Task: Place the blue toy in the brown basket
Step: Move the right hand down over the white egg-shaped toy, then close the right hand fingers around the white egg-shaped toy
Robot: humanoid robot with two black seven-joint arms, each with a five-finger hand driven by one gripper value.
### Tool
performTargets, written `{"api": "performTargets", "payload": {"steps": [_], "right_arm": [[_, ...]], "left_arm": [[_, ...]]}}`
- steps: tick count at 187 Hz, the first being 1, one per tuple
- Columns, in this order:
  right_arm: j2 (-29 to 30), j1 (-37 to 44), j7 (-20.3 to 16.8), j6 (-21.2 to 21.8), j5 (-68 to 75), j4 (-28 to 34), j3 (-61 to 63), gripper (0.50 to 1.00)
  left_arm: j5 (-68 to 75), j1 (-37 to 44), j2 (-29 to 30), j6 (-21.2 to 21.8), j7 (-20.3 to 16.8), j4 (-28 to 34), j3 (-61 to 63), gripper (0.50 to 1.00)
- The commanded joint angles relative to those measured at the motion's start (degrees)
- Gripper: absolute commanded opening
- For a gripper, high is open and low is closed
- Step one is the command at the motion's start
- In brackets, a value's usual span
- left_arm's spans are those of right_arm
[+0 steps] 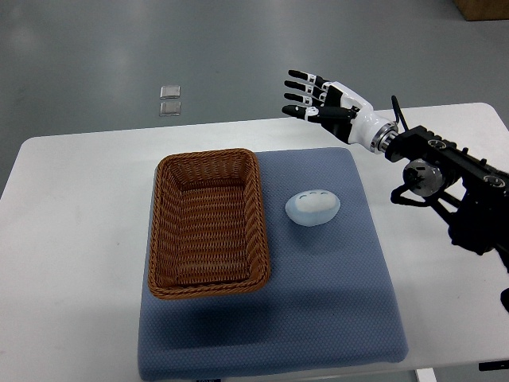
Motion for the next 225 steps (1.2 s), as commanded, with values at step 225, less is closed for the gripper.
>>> {"api": "performTargets", "payload": {"steps": [225], "right_arm": [[-4.7, 42.5, -16.5, -3.9, -4.5, 20.2, -67.6, 0.868]], "left_arm": [[0.0, -0.1, 0.0, 0.0, 0.0, 0.1, 0.1, 1.0]]}}
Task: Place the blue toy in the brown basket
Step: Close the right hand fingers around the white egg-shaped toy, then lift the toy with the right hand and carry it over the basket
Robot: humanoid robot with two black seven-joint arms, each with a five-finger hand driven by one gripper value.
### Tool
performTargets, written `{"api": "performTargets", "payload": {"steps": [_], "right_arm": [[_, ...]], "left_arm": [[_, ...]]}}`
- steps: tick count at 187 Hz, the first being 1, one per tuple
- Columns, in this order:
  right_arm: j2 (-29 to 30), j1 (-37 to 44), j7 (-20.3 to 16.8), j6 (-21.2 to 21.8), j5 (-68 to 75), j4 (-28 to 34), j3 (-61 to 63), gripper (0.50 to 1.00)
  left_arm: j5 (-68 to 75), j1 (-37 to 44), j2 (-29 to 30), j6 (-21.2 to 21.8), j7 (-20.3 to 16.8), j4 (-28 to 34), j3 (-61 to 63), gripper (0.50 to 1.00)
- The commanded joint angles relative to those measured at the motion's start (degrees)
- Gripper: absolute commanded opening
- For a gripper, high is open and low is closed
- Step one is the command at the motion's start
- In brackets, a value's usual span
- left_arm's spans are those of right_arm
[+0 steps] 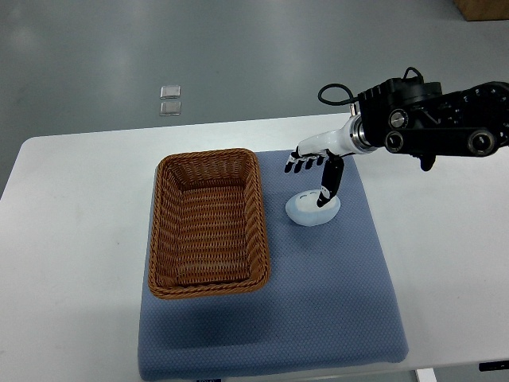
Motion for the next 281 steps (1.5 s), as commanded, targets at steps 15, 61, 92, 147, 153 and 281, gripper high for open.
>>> {"api": "performTargets", "payload": {"steps": [15, 61, 92, 147, 153, 281], "right_arm": [[0.1, -1.8, 0.0, -0.5, 0.0, 0.0, 0.0, 0.866], [1.3, -5.3, 0.0, -2.1, -1.2, -2.4, -0.1, 0.832], [1.6, -8.3, 0.1, -2.7, -3.8, -4.2, 0.0, 0.791], [3.0, -9.9, 0.1, -2.7, -4.2, -6.2, 0.2, 0.656], [3.1, -10.0, 0.1, -2.7, -4.6, -6.5, 0.2, 0.639], [-2.5, 10.0, 0.1, 3.4, -2.8, 0.5, 1.0, 0.56]], "left_arm": [[0.0, 0.0, 0.0, 0.0, 0.0, 0.1, 0.0, 1.0], [0.0, 0.0, 0.0, 0.0, 0.0, 0.2, 0.0, 1.0], [0.0, 0.0, 0.0, 0.0, 0.0, 0.3, 0.0, 1.0], [0.0, 0.0, 0.0, 0.0, 0.0, 0.3, 0.1, 1.0], [0.0, 0.0, 0.0, 0.0, 0.0, 0.3, 0.1, 1.0], [0.0, 0.0, 0.0, 0.0, 0.0, 0.1, 0.2, 1.0]]}}
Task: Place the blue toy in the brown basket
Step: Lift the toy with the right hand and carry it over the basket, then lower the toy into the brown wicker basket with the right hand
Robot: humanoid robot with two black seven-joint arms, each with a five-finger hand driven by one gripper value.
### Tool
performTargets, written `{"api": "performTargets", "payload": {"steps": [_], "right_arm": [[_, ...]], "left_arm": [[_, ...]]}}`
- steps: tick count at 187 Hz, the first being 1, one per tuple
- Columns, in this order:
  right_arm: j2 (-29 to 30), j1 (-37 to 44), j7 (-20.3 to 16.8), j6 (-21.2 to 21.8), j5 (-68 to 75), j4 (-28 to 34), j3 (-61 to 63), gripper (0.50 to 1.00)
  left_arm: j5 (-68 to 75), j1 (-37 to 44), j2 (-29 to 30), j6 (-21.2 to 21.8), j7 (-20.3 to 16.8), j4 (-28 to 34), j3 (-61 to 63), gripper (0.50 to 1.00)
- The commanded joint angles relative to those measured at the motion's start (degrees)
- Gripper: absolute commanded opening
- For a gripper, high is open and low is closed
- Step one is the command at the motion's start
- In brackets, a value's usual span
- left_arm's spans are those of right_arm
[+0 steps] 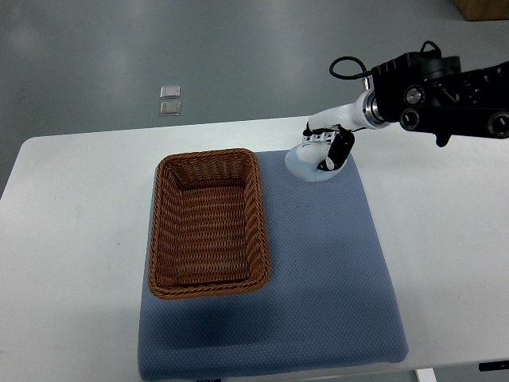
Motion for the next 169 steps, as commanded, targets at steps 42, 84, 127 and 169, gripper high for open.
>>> {"api": "performTargets", "payload": {"steps": [42, 84, 127, 169], "right_arm": [[3.1, 7.4, 0.0, 1.0, 2.0, 0.4, -0.1, 0.562], [11.9, 8.2, 0.3, -1.9, 9.0, -0.7, 0.0, 0.566], [22.9, 4.2, 0.9, -8.4, 12.1, -4.9, 0.1, 0.588], [24.0, -2.4, 1.1, -11.5, 11.9, -9.2, 0.2, 0.603]], "left_arm": [[0.1, 0.0, 0.0, 0.0, 0.0, -0.3, 0.0, 1.0], [0.2, 0.0, 0.0, 0.0, 0.0, -0.2, 0.0, 1.0], [0.1, 0.0, 0.0, 0.0, 0.0, -0.1, 0.0, 1.0], [0.1, 0.0, 0.0, 0.0, 0.0, -0.2, -0.1, 1.0]]}}
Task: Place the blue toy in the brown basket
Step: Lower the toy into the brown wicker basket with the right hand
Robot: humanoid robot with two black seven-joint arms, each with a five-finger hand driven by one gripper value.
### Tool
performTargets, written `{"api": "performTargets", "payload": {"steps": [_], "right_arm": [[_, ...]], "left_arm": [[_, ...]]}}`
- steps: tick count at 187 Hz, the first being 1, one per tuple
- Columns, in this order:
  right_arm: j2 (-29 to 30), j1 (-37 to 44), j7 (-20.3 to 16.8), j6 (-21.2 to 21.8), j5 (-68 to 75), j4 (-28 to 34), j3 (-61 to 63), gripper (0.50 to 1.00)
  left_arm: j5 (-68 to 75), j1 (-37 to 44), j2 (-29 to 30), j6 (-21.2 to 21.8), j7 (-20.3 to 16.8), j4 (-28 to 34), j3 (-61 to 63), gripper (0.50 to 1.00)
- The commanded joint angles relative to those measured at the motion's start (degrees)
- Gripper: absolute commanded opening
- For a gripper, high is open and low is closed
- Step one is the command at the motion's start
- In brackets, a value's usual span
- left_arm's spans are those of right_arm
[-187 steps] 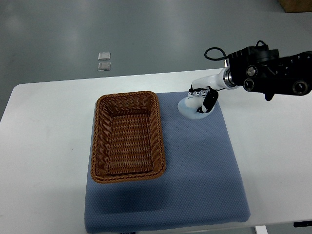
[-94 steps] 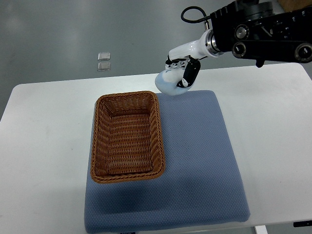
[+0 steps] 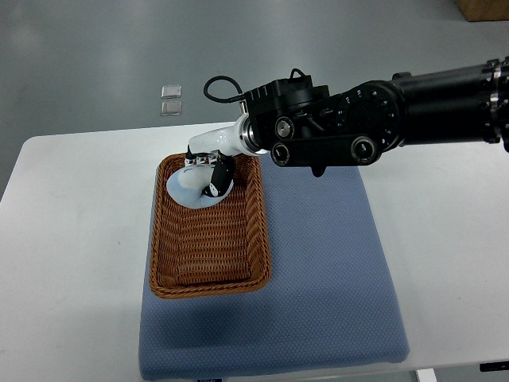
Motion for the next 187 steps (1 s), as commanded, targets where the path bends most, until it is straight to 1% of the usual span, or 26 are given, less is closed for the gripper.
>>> {"api": "performTargets", "payload": {"steps": [1, 23, 53, 68, 83, 114, 162, 178, 187], "right_arm": [[0.1, -2.6, 0.1, -1.4, -0.1, -1.8, 0.0, 0.603], [0.1, -4.8, 0.1, -2.1, -0.4, -3.6, 0.0, 0.605], [0.1, -6.7, 0.2, -2.8, -0.1, -3.9, 0.3, 0.607], [0.1, -8.3, 0.5, -3.4, 0.0, -4.0, 2.9, 0.611], [0.1, -9.7, 0.7, -3.6, 0.0, -4.1, 5.0, 0.635], [0.1, -12.4, 2.2, -4.9, 0.0, -4.3, 5.7, 0.641], [0.1, -16.1, 2.4, -4.9, 0.0, -4.3, 6.1, 0.66], [0.1, -16.8, 2.6, -4.9, -0.1, -4.3, 6.4, 0.678], [0.1, -16.9, 2.7, -4.9, -0.2, -4.2, 6.4, 0.68]], "left_arm": [[0.0, 0.0, 0.0, 0.0, 0.0, -0.1, -0.1, 1.0], [0.0, 0.0, 0.0, 0.0, 0.0, -0.1, 0.0, 1.0], [-0.1, 0.0, 0.0, 0.0, 0.0, 0.0, 0.0, 1.0], [-0.1, 0.0, 0.0, 0.0, 0.0, 0.0, 0.0, 1.0], [-0.1, 0.0, 0.0, 0.0, 0.0, 0.0, 0.0, 1.0], [-0.1, 0.0, 0.0, 0.0, 0.0, 0.2, 0.0, 1.0], [-0.1, 0.0, 0.0, 0.0, 0.0, 0.0, -0.1, 1.0], [-0.1, 0.0, 0.0, 0.0, 0.0, 0.1, -0.1, 1.0], [-0.1, 0.0, 0.0, 0.0, 0.0, 0.2, 0.0, 1.0]]}}
